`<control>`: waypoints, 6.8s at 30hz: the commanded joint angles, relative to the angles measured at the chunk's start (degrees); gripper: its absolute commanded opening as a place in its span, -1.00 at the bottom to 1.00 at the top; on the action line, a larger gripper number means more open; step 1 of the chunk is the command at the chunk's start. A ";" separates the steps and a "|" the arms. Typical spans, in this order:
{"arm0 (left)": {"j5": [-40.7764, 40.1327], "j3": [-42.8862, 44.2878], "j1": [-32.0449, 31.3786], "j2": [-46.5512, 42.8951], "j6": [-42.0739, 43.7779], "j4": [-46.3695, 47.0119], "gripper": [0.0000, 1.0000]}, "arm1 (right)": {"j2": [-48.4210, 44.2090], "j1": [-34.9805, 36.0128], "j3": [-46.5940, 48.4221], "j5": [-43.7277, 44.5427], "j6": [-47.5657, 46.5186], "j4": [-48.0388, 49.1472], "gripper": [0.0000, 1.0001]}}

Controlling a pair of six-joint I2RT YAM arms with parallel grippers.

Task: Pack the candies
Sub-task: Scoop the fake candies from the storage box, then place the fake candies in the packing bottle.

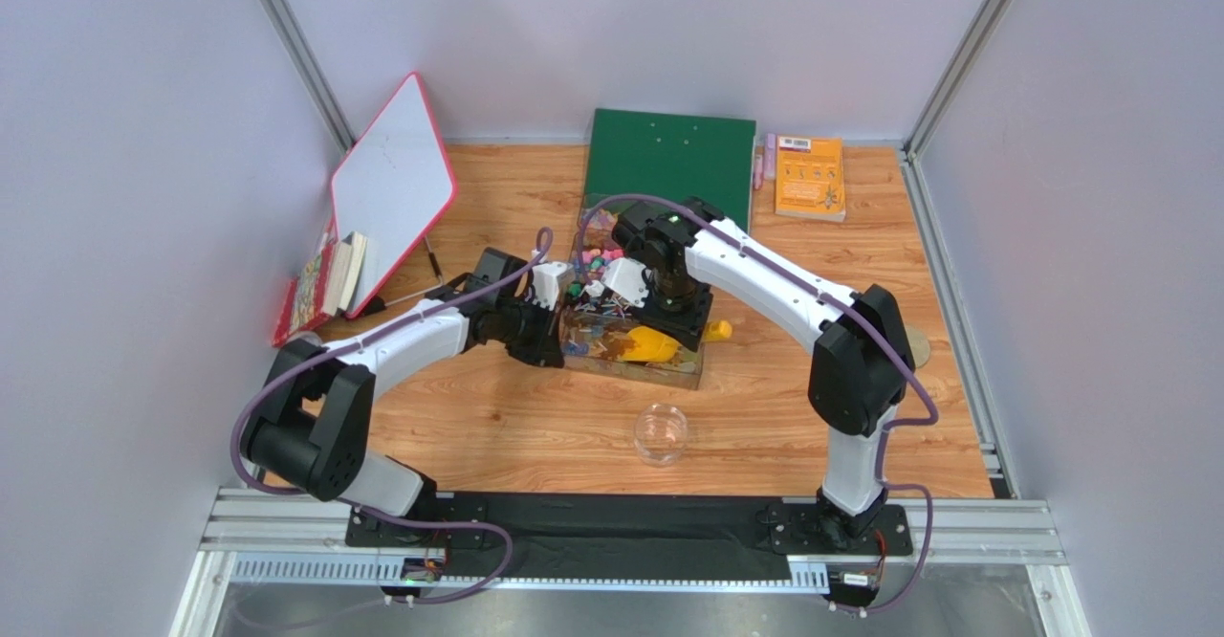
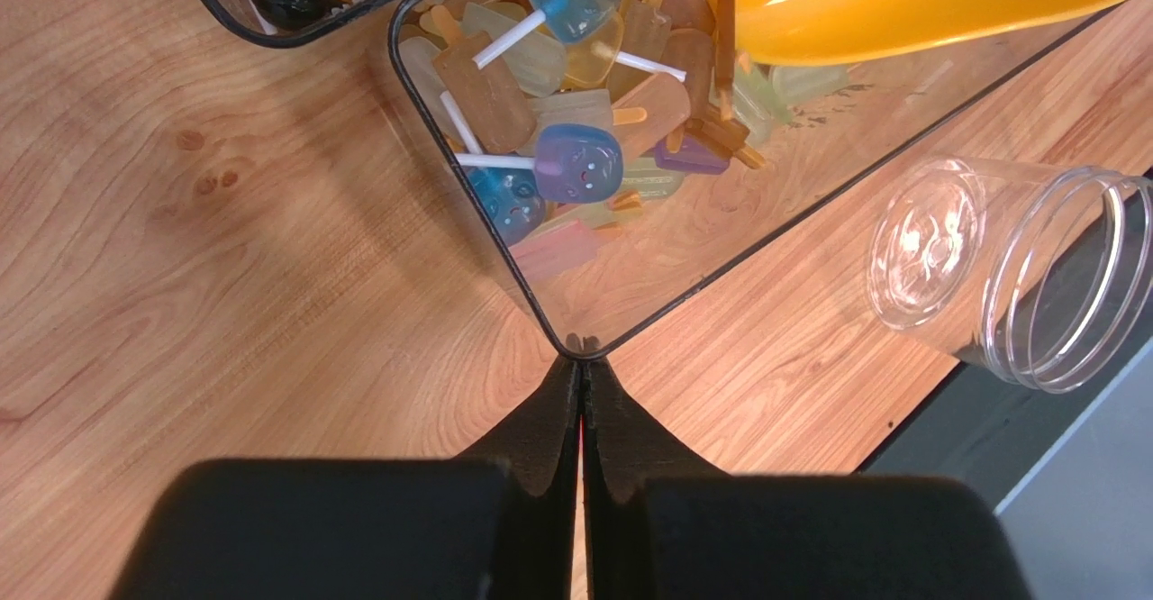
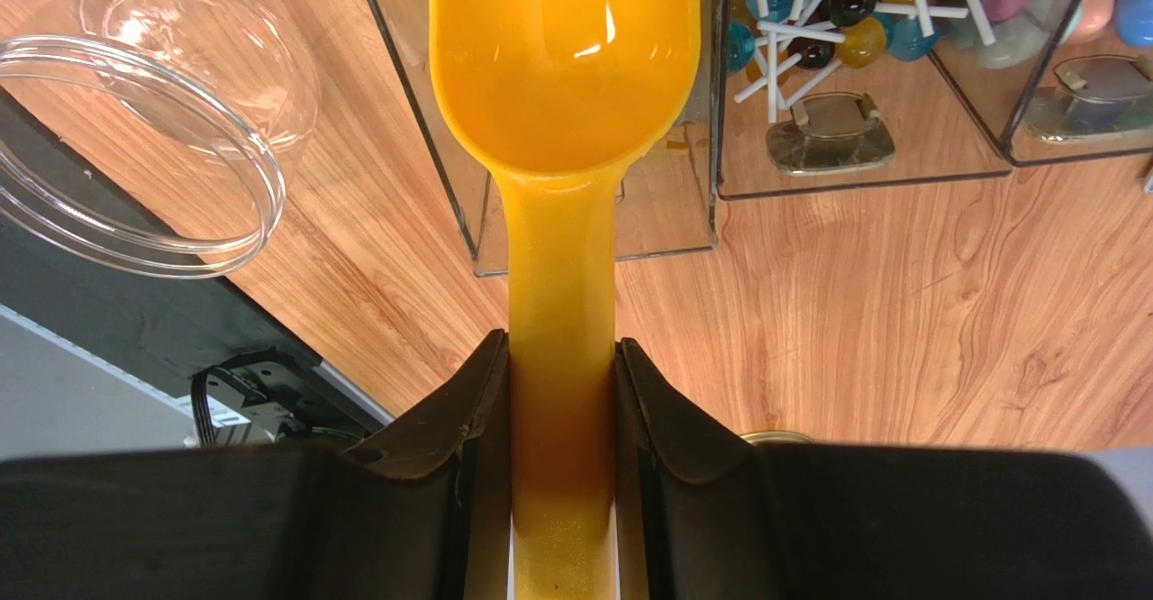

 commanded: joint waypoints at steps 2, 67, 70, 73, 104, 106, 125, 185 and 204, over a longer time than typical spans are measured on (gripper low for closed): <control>2.48 0.63 -0.32 0.02 -1.69 3.35 -1.00 | 3.76 0.13 3.70 0.96 -1.01 -8.96 -1.00; -2.68 9.77 4.69 -14.67 14.83 -25.92 -0.26 | 6.66 1.36 -0.60 -13.90 4.79 4.31 -0.99; -5.59 8.45 5.04 -10.46 14.13 -23.11 -0.26 | 7.80 1.79 0.36 -10.83 4.09 4.05 -0.99; -8.14 8.89 6.00 -5.01 11.85 -19.42 -0.28 | 8.95 2.41 1.33 -8.37 3.30 3.96 -0.99; -0.42 19.26 6.62 10.92 11.05 -20.90 -0.21 | 1.58 0.13 -10.88 -12.93 4.53 21.09 -0.99; -0.68 20.49 6.71 10.48 12.27 -21.87 -0.19 | 0.17 0.13 -12.20 -13.28 4.27 23.55 -0.99; -0.34 30.16 7.94 8.54 19.05 -31.36 -0.17 | -9.15 -1.46 -20.55 -11.34 5.76 31.56 -0.99; -24.15 18.12 7.94 -0.68 5.33 -20.38 0.91 | -47.30 4.69 -32.59 8.76 -19.56 -6.93 -1.00; -26.70 18.91 7.94 -2.53 6.04 -19.06 0.88 | -41.59 20.52 -35.23 23.72 -13.67 -15.55 -0.99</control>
